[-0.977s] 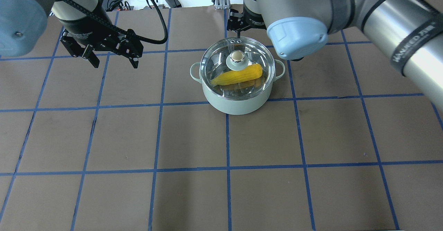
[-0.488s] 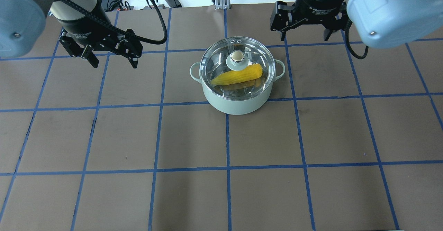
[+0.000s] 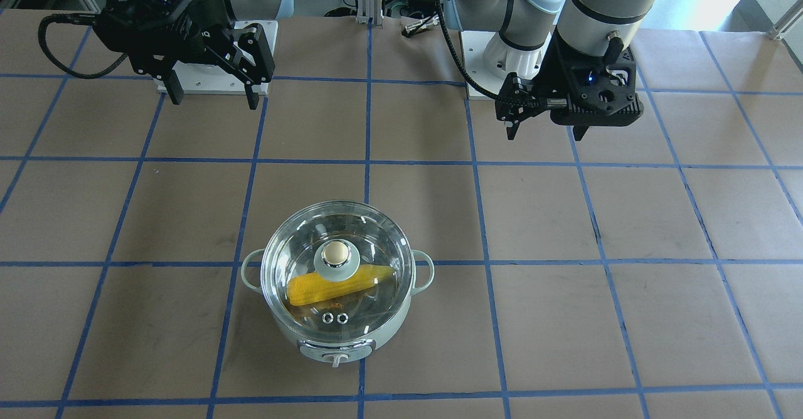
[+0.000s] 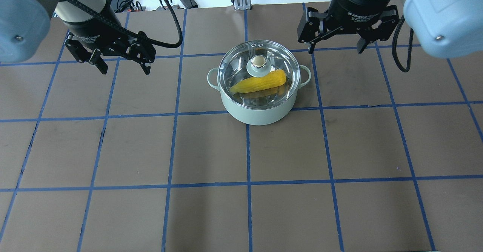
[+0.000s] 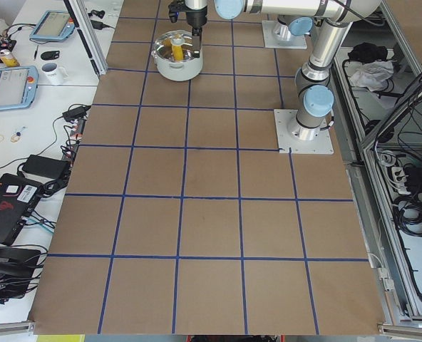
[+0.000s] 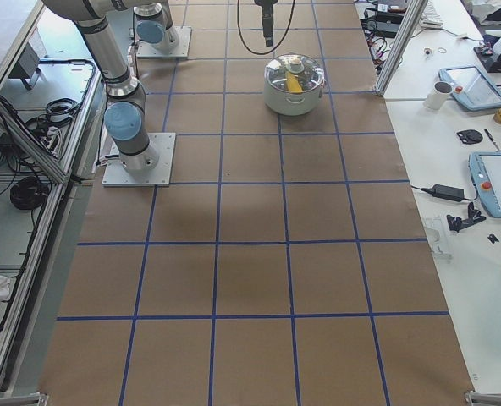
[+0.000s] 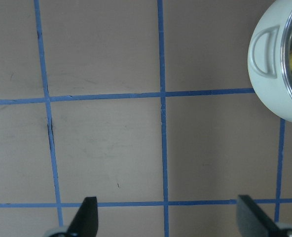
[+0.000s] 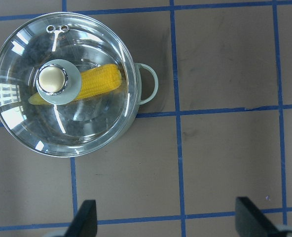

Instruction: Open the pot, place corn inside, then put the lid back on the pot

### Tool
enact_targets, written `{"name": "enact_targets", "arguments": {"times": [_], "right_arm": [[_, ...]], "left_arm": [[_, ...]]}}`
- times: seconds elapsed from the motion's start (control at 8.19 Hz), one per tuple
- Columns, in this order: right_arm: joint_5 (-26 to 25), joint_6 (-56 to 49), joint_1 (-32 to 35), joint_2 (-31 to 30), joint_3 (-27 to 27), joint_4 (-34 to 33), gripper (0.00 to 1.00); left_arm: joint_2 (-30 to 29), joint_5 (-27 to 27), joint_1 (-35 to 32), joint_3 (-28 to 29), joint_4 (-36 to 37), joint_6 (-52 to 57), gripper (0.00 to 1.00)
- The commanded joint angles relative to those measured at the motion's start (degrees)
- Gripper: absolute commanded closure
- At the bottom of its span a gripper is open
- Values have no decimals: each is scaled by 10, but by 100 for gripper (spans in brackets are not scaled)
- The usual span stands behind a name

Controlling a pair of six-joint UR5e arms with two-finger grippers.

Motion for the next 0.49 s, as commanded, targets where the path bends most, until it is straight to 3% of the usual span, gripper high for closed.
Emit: {"name": "enact_targets", "arguments": {"times": [0.0, 0.37], "right_arm": [[-3, -11, 2, -2, 0, 3, 0], [-3, -9, -1, -1, 0, 2, 0]], "left_arm": [[-4, 1, 0, 0, 0, -3, 0], [-1, 0, 0, 1, 0, -1, 0]]}}
